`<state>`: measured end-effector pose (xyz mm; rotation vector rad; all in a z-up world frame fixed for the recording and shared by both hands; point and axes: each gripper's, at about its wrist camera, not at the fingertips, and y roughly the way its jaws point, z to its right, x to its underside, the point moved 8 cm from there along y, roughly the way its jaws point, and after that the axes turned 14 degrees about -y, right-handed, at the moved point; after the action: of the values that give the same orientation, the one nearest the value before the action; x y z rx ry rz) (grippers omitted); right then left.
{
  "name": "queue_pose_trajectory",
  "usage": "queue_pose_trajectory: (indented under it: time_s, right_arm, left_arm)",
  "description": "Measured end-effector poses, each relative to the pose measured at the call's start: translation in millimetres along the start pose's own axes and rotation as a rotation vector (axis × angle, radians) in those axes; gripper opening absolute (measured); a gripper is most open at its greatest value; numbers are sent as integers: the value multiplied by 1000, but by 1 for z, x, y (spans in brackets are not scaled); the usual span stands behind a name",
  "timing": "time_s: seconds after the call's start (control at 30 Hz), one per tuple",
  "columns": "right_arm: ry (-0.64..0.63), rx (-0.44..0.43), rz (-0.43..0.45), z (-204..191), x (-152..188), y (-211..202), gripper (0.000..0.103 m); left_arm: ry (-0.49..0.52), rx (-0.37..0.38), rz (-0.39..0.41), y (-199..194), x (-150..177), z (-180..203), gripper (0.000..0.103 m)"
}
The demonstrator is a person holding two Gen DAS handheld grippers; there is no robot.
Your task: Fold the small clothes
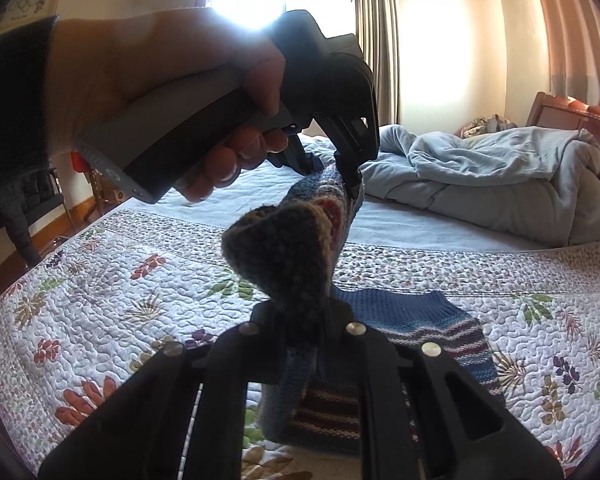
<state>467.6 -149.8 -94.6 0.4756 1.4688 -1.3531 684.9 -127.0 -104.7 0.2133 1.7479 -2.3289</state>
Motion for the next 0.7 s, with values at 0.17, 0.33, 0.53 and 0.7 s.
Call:
queue_pose_trajectory:
  time_s: [0.17,0.33,0.53,0.7]
  right_arm:
    - [38,1,-10,23,14,-4,10]
    - [113,-1,-20,52,31,-7,10]
    - [201,-19,-45,86,56,-6,10]
    - [246,-16,-78,107,81,-1,10]
  left_arm:
    - [16,5,-9,14,2,28,20]
    - [25,17,-19,34,4,58,20]
    - [44,15,-40,64,10,91,20]
    - [53,2,-61,90,16,109,20]
